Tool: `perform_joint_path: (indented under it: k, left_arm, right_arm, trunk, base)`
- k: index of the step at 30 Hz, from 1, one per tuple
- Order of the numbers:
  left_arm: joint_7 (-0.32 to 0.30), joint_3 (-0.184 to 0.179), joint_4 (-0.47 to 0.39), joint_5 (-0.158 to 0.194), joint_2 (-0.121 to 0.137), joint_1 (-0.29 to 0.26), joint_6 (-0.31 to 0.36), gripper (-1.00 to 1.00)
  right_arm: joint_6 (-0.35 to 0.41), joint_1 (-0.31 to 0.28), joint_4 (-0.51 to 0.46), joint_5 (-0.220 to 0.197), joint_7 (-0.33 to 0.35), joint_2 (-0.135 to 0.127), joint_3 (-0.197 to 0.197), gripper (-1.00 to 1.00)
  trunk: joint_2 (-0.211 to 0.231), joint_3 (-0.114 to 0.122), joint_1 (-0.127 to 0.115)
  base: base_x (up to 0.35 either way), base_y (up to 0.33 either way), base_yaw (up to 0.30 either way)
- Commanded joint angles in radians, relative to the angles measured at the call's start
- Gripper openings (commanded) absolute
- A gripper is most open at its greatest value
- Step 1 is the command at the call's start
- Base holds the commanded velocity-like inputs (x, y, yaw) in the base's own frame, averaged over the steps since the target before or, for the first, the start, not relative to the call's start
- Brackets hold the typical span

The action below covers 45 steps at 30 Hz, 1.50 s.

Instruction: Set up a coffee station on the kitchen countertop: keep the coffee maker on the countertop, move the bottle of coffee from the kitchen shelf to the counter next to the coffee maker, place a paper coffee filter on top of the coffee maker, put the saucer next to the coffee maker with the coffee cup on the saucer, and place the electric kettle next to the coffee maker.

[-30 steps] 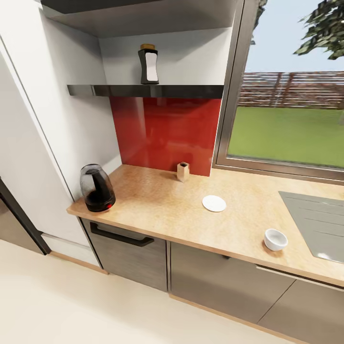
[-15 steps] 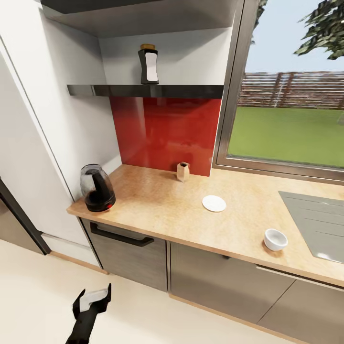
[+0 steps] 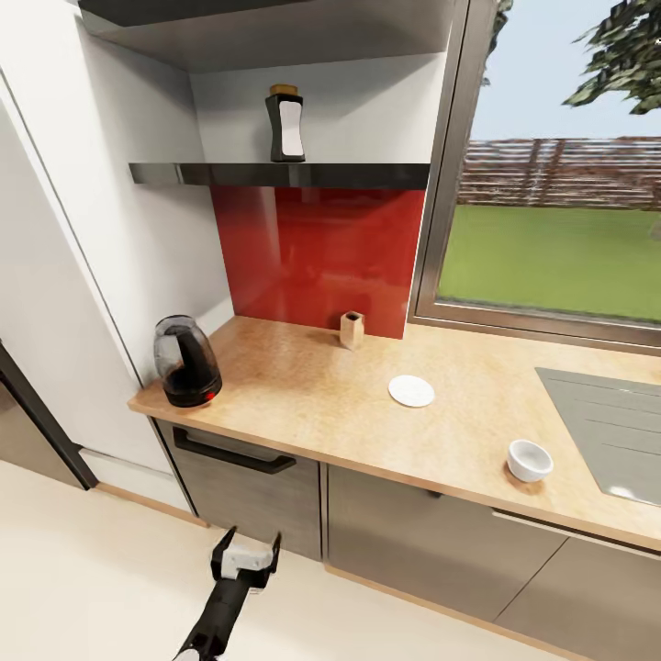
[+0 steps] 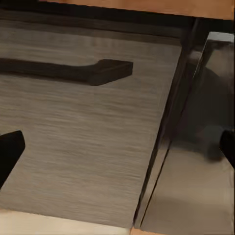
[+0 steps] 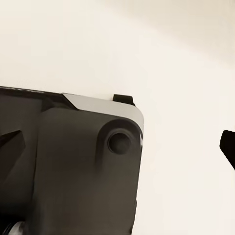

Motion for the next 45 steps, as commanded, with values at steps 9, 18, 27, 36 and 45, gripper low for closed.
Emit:
perform_joint_path:
  k: [9,18,27,36,45]
  left_arm:
    - [0.011,-0.02,-0.215,0.052,-0.031,-0.001,0.007,1.0]
    - [0.025,-0.026,-0.427,0.178,-0.034,-0.015,0.107,1.0]
    - [0.146,-0.028,-0.573,0.184,-0.066,-0.286,0.506,1.0]
    - [0.238,-0.021,-0.562,0.181,-0.1,-0.708,0.802,1.0]
    - [0.242,0.093,-0.298,0.297,-0.097,-1.128,1.031,1.0]
  right_arm:
    - [-0.003,-0.001,0.004,0.011,-0.004,0.001,-0.007,1.0]
    - [-0.003,-0.001,0.004,0.011,-0.004,0.003,-0.007,1.0]
    - [-0.003,0.0,0.004,0.011,-0.004,0.003,-0.007,1.0]
    - [-0.003,-0.001,-0.003,0.008,-0.004,0.005,-0.01,1.0]
    - [-0.003,-0.001,-0.003,0.006,-0.002,0.011,-0.011,1.0]
  trunk:
    - [-0.001,-0.001,0.0]
    - [-0.001,-0.001,0.0]
    - [-0.001,-0.001,0.0]
    - [-0.001,-0.001,0.0]
    - [-0.001,-0.001,0.0]
  base:
    - [0.0,0.0,0.0]
    - [0.0,0.0,0.0]
    - [0.0,0.0,0.0]
    - [0.0,0.0,0.0]
    - [0.0,0.0,0.0]
